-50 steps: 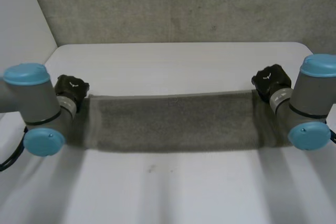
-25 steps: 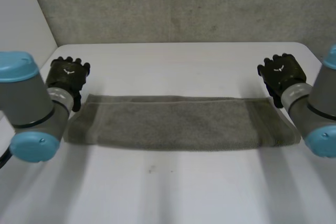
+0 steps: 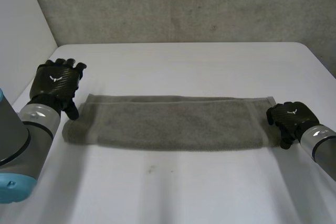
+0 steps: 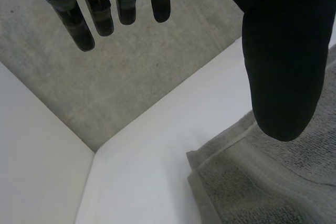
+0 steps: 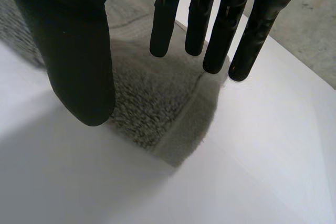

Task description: Fold the towel.

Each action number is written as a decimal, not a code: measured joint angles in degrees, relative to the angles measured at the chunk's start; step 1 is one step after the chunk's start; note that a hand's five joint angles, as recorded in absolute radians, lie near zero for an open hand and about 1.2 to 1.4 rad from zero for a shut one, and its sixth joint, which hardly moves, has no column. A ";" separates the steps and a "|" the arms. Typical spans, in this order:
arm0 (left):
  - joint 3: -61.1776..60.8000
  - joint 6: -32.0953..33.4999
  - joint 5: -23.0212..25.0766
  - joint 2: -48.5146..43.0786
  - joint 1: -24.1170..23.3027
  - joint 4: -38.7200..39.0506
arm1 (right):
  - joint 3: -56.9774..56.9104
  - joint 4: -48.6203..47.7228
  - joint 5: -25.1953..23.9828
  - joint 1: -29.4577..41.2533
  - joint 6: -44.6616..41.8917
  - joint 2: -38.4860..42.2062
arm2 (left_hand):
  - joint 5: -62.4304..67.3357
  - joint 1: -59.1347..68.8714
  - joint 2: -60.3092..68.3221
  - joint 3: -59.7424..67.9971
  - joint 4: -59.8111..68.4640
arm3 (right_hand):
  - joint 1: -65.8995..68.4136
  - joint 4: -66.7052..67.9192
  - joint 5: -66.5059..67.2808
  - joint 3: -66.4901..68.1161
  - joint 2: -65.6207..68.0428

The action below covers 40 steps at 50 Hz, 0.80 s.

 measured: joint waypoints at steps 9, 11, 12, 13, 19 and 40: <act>-0.60 -1.60 0.02 -0.18 0.39 -0.02 | -1.26 -2.01 0.54 -2.09 -0.31 3.86 | 0.00 0.00 0.00 0.00 0.00 | 31.51 44.17 36.33 42.96 44.20; -0.60 -1.60 0.02 -0.18 0.39 -0.02 | -1.26 -2.01 0.54 -2.09 -0.31 3.86 | 0.00 0.00 0.00 0.00 0.00 | 31.51 44.17 36.33 42.96 44.20; -0.84 -1.59 0.03 -0.10 0.38 0.07 | -1.76 -1.99 0.90 -3.03 -0.47 4.17 | 0.00 0.00 0.00 0.00 0.00 | 31.45 45.67 36.25 43.67 44.39; -0.84 -1.59 0.03 -0.10 0.38 0.07 | -1.76 -1.99 0.90 -3.03 -0.47 4.17 | 0.00 0.00 0.00 0.00 0.00 | 31.45 45.67 36.25 43.67 44.39; -1.21 -1.49 -0.02 0.55 0.33 0.22 | -4.37 -1.39 4.00 -7.78 -1.92 4.14 | 0.01 0.00 0.00 0.00 0.00 | 31.57 45.72 36.53 44.09 44.39; -1.12 -1.47 -0.31 2.28 0.92 0.22 | -16.86 4.52 6.83 -1.39 -4.18 -5.83 | 0.01 0.00 -0.02 0.00 0.00 | 31.58 45.99 36.91 45.84 44.39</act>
